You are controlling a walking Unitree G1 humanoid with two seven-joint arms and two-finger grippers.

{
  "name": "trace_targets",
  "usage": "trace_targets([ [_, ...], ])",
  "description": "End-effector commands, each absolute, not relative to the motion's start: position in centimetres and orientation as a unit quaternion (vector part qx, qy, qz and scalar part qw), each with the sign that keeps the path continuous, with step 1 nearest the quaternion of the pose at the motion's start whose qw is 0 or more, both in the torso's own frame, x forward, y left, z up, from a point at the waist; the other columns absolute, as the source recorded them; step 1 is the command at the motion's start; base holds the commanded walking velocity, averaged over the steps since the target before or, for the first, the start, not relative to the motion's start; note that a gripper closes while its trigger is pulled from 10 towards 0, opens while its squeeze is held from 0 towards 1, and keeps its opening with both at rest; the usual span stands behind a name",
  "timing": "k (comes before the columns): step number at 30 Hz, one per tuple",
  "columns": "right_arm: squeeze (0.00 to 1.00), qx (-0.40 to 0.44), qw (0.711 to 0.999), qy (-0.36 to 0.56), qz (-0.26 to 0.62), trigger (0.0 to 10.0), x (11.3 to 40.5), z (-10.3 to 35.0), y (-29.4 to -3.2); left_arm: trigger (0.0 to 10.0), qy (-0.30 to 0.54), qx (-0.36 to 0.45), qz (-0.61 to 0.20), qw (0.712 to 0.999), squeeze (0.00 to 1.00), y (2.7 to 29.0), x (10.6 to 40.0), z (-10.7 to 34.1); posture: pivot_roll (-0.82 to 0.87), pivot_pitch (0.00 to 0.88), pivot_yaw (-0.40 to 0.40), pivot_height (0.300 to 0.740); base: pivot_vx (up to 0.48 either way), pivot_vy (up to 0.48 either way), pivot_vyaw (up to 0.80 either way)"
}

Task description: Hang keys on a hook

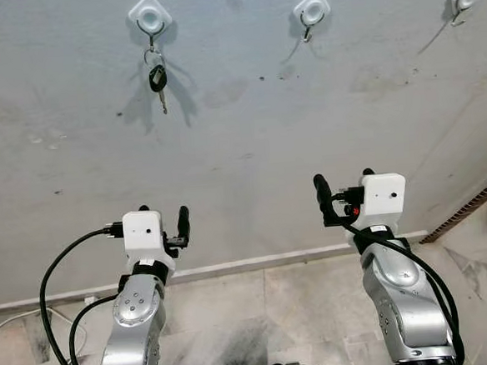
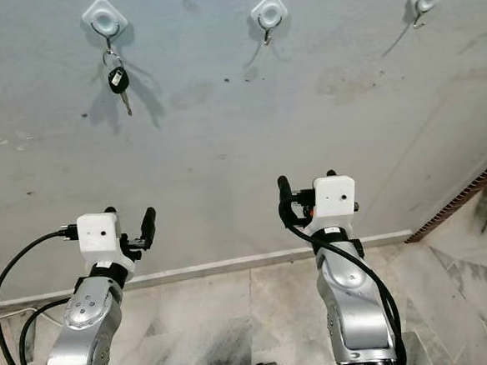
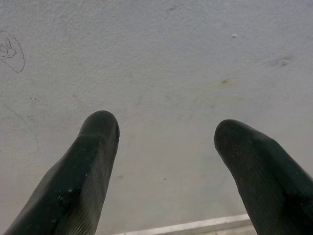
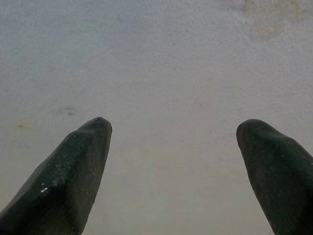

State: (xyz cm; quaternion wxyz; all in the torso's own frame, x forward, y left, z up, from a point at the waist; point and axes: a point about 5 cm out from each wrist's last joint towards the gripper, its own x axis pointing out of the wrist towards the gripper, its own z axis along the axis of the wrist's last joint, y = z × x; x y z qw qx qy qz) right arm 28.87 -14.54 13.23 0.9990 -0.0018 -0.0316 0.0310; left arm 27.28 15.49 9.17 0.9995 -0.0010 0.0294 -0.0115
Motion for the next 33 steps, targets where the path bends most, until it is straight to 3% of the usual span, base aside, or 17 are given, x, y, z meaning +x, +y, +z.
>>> trace_targets([
  [1,1.0,0.001,0.999,-0.035,0.037,10.0,29.0,13.6,-14.3,10.0,0.039,0.0,-0.01,0.999,0.0,15.7,27.0,8.8,-0.04,0.146,-0.034,0.74,0.0,0.0,-0.78],
  [6,1.0,-0.001,0.998,-0.039,0.039,10.0,29.2,13.7,-14.2,10.0,0.04,0.0,-0.012,0.999,0.0,15.7,26.9,8.8,-0.04,0.147,-0.033,0.74,0.0,0.0,-0.74],
  [7,0.77,-0.002,0.998,-0.04,0.039,10.0,29.2,13.7,-14.2,10.0,0.04,0.001,-0.013,0.999,0.0,15.7,26.9,8.8,-0.04,0.147,-0.032,0.74,0.0,0.0,0.0],
  [9,0.77,-0.002,0.998,-0.039,0.039,10.0,29.2,13.7,-14.1,10.0,0.04,0.001,-0.013,0.999,0.0,15.7,26.9,8.7,-0.04,0.146,-0.031,0.74,0.0,0.0,0.0],
  [10,0.0,-0.003,0.998,-0.038,0.041,10.0,29.2,13.7,-14.0,10.0,0.04,0.001,-0.014,0.999,0.0,15.7,26.9,8.8,-0.03,0.147,-0.03,0.74,0.0,0.0,0.0],
  [23,0.0,0.002,0.997,-0.039,0.062,10.0,29.3,13.6,-13.3,10.0,0.044,0.009,-0.012,0.999,0.0,15.9,26.9,8.7,-0.02,0.148,-0.029,0.74,0.0,0.0,0.0],
  [33,0.0,-0.006,0.997,-0.037,0.061,10.0,29.3,13.5,-13.3,10.0,0.052,0.011,-0.006,0.999,0.0,16.0,26.7,8.4,-0.02,0.151,-0.03,0.74,-0.274,0.0,0.0],
])
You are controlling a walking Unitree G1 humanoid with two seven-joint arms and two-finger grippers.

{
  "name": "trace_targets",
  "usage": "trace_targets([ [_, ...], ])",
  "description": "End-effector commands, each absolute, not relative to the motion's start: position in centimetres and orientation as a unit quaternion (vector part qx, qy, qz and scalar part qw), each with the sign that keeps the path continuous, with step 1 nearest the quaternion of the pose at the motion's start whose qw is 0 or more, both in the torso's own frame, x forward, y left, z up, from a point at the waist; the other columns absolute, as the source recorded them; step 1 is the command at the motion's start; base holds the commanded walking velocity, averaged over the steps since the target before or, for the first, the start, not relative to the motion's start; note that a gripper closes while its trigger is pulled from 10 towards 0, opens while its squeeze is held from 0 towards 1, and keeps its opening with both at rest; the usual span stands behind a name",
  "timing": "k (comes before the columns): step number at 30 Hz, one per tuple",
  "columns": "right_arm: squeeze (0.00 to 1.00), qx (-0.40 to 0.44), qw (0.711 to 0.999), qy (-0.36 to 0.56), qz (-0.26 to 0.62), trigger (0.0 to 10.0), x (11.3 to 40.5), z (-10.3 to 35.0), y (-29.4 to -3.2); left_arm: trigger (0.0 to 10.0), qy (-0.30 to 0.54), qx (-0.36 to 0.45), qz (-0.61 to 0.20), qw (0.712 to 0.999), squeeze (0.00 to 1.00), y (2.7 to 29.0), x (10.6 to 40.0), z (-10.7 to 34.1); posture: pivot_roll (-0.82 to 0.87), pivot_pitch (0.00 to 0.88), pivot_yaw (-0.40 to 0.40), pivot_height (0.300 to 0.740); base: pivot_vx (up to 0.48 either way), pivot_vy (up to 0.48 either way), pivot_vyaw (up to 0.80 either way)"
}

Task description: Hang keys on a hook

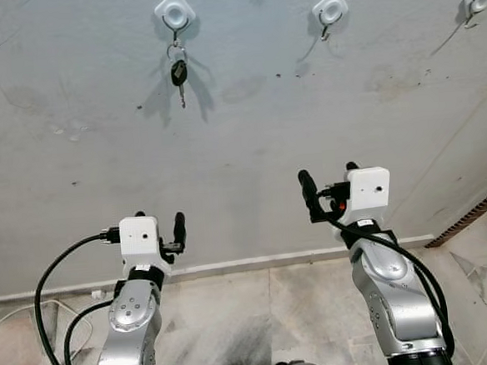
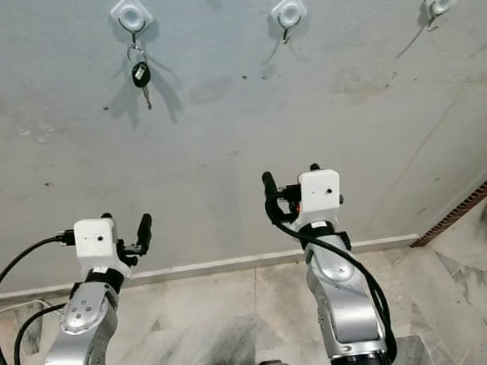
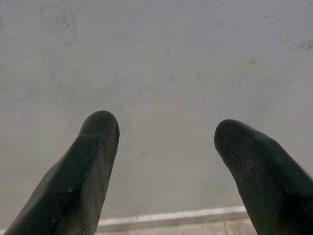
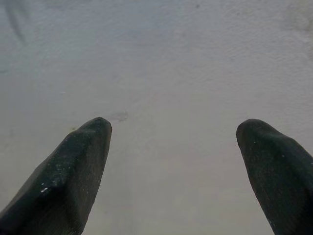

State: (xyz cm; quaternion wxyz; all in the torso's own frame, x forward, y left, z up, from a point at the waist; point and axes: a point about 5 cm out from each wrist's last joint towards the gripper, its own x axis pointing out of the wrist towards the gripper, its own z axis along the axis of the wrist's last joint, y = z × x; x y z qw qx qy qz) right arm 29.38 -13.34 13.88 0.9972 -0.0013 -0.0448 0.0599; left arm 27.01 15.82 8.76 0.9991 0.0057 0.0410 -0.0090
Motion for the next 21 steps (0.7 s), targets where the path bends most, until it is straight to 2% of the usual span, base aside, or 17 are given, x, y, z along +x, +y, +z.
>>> trace_targets([
  [1,0.0,-0.005,0.997,-0.036,0.062,10.0,29.35,13.45,-13.34,10.0,0.053,0.011,-0.005,0.999,0.0,16.05,26.66,8.36,-0.03,0.151,-0.033,0.74,-0.319,0.0,0.0],
  [21,0.0,-0.005,0.997,-0.038,0.069,10.0,29.55,13.59,-13.26,10.0,0.055,0.011,-0.007,0.998,0.0,16.05,26.82,8.25,-0.03,0.142,-0.03,0.74,-0.328,0.0,0.0],
])
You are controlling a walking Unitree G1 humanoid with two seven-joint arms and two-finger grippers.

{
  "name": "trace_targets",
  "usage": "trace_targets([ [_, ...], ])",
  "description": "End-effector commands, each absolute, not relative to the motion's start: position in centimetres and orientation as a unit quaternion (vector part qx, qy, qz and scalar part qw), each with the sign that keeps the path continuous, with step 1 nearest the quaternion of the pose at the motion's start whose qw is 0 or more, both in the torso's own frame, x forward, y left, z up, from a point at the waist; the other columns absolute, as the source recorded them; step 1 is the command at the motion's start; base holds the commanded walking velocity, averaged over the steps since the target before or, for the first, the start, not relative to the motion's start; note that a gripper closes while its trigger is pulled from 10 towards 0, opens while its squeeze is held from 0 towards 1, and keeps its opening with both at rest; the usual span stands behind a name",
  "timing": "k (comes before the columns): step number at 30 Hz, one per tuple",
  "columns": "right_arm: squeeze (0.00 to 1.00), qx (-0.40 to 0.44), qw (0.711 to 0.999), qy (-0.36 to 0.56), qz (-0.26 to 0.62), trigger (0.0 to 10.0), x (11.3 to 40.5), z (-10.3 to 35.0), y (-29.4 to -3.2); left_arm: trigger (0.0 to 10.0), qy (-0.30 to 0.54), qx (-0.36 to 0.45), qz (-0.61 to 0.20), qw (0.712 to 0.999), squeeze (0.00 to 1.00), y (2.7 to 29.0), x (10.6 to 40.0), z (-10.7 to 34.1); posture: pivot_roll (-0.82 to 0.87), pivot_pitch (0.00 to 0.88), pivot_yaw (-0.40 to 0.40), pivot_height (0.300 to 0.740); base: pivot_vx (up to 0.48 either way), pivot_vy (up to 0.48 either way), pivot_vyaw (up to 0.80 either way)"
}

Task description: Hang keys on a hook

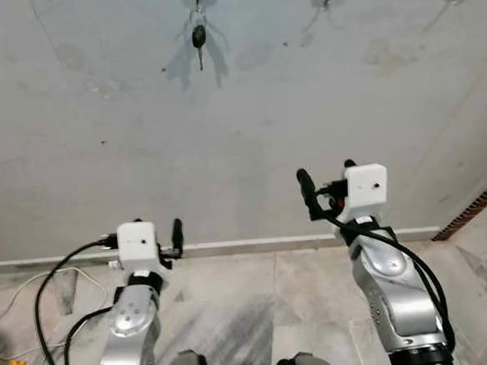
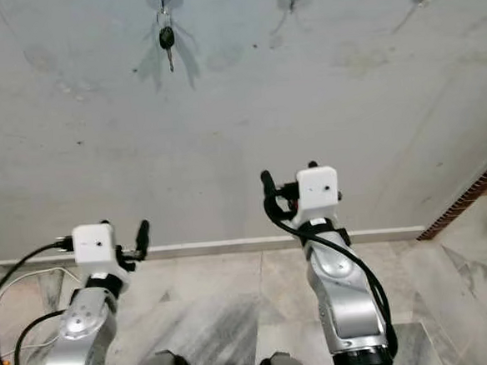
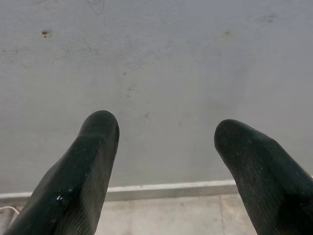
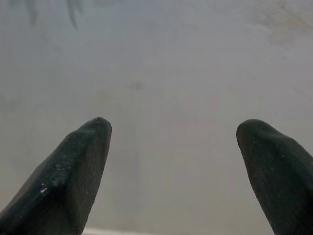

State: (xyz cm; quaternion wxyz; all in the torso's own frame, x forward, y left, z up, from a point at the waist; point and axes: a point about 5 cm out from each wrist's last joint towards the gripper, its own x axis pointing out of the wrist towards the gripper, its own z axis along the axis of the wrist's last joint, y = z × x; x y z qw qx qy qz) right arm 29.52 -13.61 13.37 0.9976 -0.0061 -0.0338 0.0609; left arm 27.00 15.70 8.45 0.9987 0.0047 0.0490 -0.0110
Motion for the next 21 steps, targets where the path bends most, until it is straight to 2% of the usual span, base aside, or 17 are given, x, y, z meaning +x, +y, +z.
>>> trace_targets([
  [1,0.0,-0.005,0.997,-0.038,0.069,10.0,29.55,13.59,-13.22,10.0,0.055,0.011,-0.007,0.998,0.0,16.07,26.82,8.26,-0.03,0.141,-0.028,0.74,-0.33,0.0,0.0],
  [21,0.0,-0.006,0.998,-0.038,0.059,10.0,29.66,13.59,-13.59,10.0,0.058,0.01,-0.01,0.998,0.0,15.91,26.79,8.16,-0.04,0.148,-0.024,0.74,-0.328,0.0,0.0],
])
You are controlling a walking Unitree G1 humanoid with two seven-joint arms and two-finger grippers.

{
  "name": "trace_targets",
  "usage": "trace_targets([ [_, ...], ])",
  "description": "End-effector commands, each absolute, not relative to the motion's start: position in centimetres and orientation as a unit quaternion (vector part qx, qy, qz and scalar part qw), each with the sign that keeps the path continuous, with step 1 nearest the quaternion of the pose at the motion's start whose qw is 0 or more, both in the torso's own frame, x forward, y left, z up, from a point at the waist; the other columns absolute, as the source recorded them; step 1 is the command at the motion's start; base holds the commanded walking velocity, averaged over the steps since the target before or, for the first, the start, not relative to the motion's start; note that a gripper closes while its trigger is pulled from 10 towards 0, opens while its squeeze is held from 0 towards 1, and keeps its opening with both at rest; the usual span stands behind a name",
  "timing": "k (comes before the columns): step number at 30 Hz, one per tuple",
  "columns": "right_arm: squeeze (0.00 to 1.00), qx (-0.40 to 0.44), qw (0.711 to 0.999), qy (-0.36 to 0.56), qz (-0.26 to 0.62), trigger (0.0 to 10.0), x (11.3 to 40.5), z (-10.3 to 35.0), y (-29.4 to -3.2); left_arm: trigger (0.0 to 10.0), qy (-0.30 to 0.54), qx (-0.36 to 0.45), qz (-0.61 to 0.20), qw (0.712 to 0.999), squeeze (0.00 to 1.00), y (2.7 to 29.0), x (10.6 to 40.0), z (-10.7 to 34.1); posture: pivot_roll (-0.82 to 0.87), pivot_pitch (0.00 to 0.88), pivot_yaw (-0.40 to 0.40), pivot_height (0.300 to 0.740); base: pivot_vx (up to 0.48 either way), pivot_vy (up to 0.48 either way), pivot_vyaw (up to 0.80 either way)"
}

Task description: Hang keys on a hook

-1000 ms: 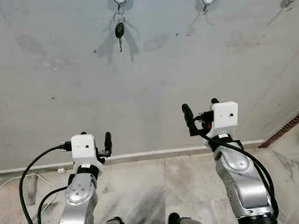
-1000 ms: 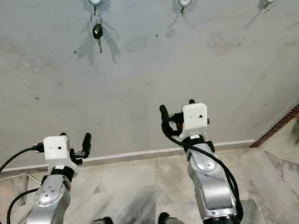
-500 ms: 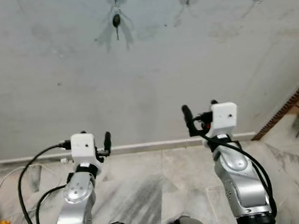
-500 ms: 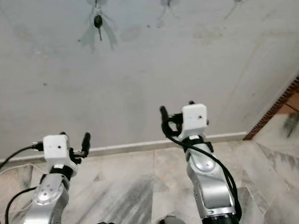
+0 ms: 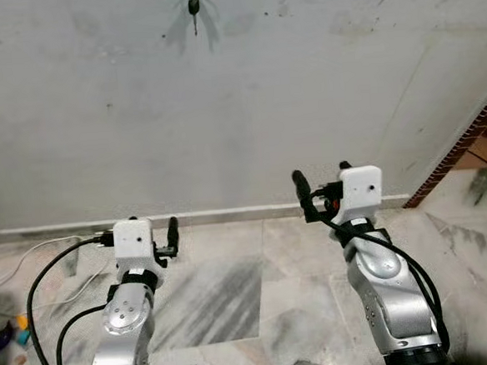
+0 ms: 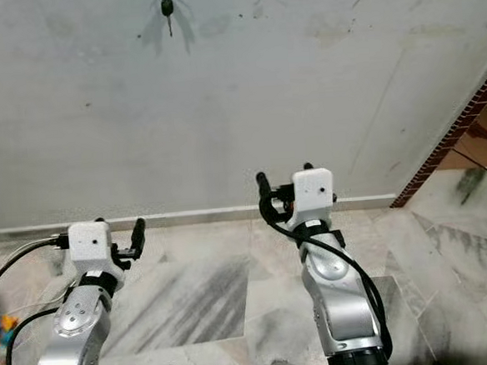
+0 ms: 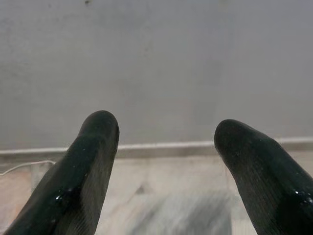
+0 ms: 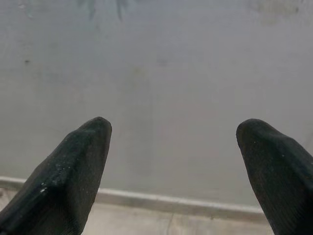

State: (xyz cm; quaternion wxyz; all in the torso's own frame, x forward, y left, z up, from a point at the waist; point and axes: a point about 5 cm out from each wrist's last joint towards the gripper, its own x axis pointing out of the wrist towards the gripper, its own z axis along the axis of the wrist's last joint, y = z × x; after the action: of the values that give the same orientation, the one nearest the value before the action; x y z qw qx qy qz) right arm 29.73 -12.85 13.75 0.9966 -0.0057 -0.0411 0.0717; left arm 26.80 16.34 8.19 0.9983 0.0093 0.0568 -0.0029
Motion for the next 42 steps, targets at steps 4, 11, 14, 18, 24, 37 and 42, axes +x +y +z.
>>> trace_targets([
  [4,0.0,-0.005,0.998,-0.038,0.056,10.0,29.61,13.58,-13.64,10.0,0.058,0.01,-0.012,0.998,0.0,15.82,26.79,8.14,-0.04,0.15,-0.023,0.74,-0.303,0.0,0.0],
  [11,0.0,-0.004,0.998,-0.037,0.056,10.0,29.63,13.59,-13.67,10.0,0.056,0.008,-0.016,0.998,0.0,15.67,26.78,8.15,-0.05,0.153,-0.025,0.74,-0.148,0.0,0.0],
  [14,0.0,-0.003,0.998,-0.028,0.053,10.0,29.79,13.42,-13.7,10.0,0.056,0.008,-0.019,0.998,0.0,15.6,26.8,8.16,-0.05,0.153,-0.027,0.74,0.0,0.0,-0.32],
  [18,0.0,-0.004,0.998,-0.027,0.051,10.0,29.92,13.41,-13.78,10.0,0.055,0.007,-0.021,0.998,0.0,15.56,26.82,8.17,-0.05,0.152,-0.026,0.74,0.0,0.0,-0.73],
  [24,0.0,-0.005,0.998,-0.03,0.049,10.0,30.07,13.56,-13.77,10.0,0.054,0.005,-0.023,0.998,0.0,15.52,26.86,8.19,-0.05,0.152,-0.024,0.74,0.0,0.0,-0.74],
  [37,0.0,-0.003,0.999,-0.027,0.045,10.0,30.17,13.5,-13.87,10.0,0.048,0.005,-0.027,0.998,0.0,15.36,27.19,8.43,-0.04,0.146,-0.025,0.74,0.0,0.0,-0.78],
  [42,0.0,-0.004,0.998,-0.028,0.049,10.0,30.42,13.59,-13.72,10.0,0.043,-0.006,-0.039,0.998,0.0,15.62,27.21,8.7,-0.04,0.142,-0.031,0.74,0.0,0.0,-0.78],
])
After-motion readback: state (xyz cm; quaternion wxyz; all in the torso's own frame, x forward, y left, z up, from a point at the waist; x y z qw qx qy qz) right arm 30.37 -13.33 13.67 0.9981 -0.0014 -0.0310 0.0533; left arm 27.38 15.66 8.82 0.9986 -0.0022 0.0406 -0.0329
